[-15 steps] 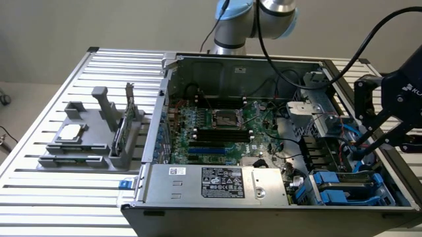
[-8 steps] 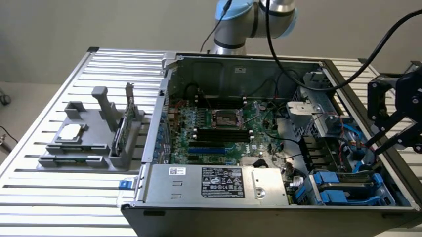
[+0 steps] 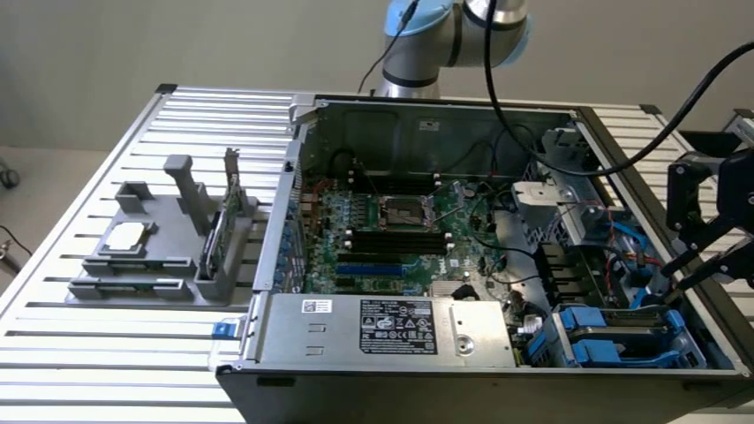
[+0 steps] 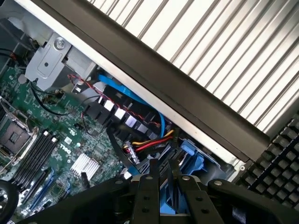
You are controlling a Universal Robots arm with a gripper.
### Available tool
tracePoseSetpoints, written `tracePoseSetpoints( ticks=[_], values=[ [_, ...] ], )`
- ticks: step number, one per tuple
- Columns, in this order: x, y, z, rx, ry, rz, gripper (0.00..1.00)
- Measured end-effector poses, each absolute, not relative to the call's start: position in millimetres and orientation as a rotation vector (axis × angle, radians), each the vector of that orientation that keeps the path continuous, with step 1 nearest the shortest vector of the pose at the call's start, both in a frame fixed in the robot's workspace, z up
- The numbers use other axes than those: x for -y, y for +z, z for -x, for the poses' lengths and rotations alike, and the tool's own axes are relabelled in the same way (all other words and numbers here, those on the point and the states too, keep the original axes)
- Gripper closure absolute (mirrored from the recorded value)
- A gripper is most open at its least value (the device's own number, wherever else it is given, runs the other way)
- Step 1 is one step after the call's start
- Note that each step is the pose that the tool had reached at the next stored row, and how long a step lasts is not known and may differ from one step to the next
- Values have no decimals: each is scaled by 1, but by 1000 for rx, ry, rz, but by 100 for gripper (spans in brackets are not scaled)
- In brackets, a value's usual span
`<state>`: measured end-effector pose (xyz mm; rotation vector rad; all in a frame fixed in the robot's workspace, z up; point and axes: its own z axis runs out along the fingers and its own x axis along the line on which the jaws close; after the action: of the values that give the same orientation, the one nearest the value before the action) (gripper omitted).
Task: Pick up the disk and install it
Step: 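Insert the first disk wire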
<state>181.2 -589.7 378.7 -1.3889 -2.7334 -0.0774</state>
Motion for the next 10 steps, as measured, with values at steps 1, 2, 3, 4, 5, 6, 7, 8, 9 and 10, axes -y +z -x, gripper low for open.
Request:
tracePoseSetpoints(
  ticks=[1,2,3,4,5,6,7,8,9,10],
  values=[
    [590,377,-182,2733,-77,1389,78],
    [591,375,-182,2733,-78,1389,78],
    [591,374,-183,2733,-77,1389,78],
    [593,372,-184,2732,-78,1388,78],
    [594,371,-186,2731,-78,1388,78],
    [596,370,-186,2730,-78,1387,78],
    [597,368,-187,2729,-77,1387,78],
    [599,368,-187,2728,-76,1387,78],
    [601,367,-188,2727,-76,1387,78],
    [603,366,-189,2726,-75,1386,78]
  ],
)
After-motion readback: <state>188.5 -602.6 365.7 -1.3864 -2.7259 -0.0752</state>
